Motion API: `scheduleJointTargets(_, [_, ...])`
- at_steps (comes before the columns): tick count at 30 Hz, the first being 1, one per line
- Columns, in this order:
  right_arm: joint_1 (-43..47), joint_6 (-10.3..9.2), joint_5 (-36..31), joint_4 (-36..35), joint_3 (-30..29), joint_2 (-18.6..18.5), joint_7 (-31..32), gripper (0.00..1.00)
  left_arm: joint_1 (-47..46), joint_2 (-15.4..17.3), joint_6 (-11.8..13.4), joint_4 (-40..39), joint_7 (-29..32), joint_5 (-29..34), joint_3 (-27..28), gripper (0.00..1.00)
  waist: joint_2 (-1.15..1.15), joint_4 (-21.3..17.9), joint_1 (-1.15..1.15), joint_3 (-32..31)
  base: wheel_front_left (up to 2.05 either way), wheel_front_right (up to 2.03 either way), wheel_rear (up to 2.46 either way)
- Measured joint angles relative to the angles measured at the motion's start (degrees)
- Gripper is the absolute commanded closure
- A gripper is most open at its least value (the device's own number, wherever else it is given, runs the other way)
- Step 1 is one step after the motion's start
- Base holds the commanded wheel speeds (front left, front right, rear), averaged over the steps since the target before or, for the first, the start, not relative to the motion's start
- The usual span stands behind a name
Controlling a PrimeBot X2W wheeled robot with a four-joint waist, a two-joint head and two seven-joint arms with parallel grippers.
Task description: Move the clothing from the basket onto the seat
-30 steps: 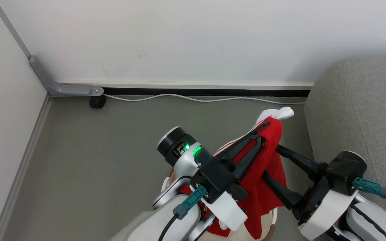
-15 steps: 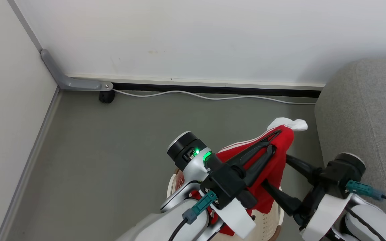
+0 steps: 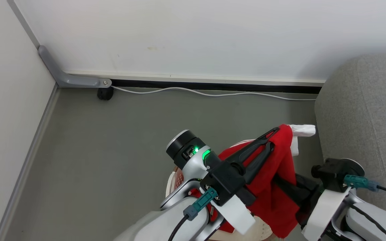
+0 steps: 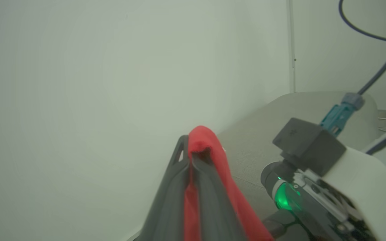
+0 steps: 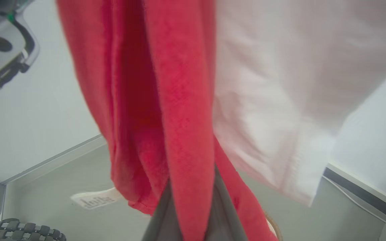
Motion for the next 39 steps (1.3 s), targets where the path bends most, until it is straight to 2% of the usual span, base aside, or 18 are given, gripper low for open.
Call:
scheduleJointTargets(6, [0.0,0.0,0.7,-0.7,-2.4,0.0,0.0,1.0,0.0,-0.1,0.0,0.4,-0.3,-1.0,0.7,1.0,0.0,-0.9,0.0,0.2,0.0,0.0,0.0])
scheduleJointTargets(8, [0.1,0.0,0.7,-1.3,-3.7,0.0,0.0,1.0,0.0,-0.1,-0.1,0.9,-0.3,-1.5,1.0,0.47,0.0,-1.3,0.0,0.3,0.0,0.0,0.0])
scheduleJointTargets(9, [0.1,0.0,0.8,-1.5,-4.3,0.0,0.0,1.0,0.0,-0.1,-0.1,0.9,-0.3,-1.6,1.2,0.0,0.0,-1.4,0.0,0.3,0.0,0.0,0.0])
scheduleJointTargets(12, [0.6,0.0,1.0,-2.1,-6.7,0.1,0.0,1.0,0.0,-0.1,-0.7,1.7,-0.3,-1.8,1.5,0.0,0.0,-2.1,0.0,0.4,0.0,0.0,0.0])
scheduleJointTargets(25, [5.8,0.0,1.5,-2.4,-21.3,0.8,0.0,1.0,1.3,-0.1,-6.7,7.1,-0.3,-2.6,2.2,0.0,0.0,-6.6,0.0,0.8,0.0,0.0,0.0])
scheduleJointTargets(29, [7.1,0.0,1.5,-1.9,-24.2,1.2,0.0,1.0,1.6,-0.1,-9.0,9.7,-0.3,-3.4,3.2,0.0,0.0,-9.6,0.0,0.3,0.0,0.0,0.0])
scheduleJointTargets(39, [7.8,0.0,1.5,-0.9,-28.5,1.6,0.0,1.0,3.9,-0.1,-11.8,12.1,-0.3,-4.0,5.5,0.0,0.0,-17.2,0.0,-1.2,0.0,0.0,0.0])
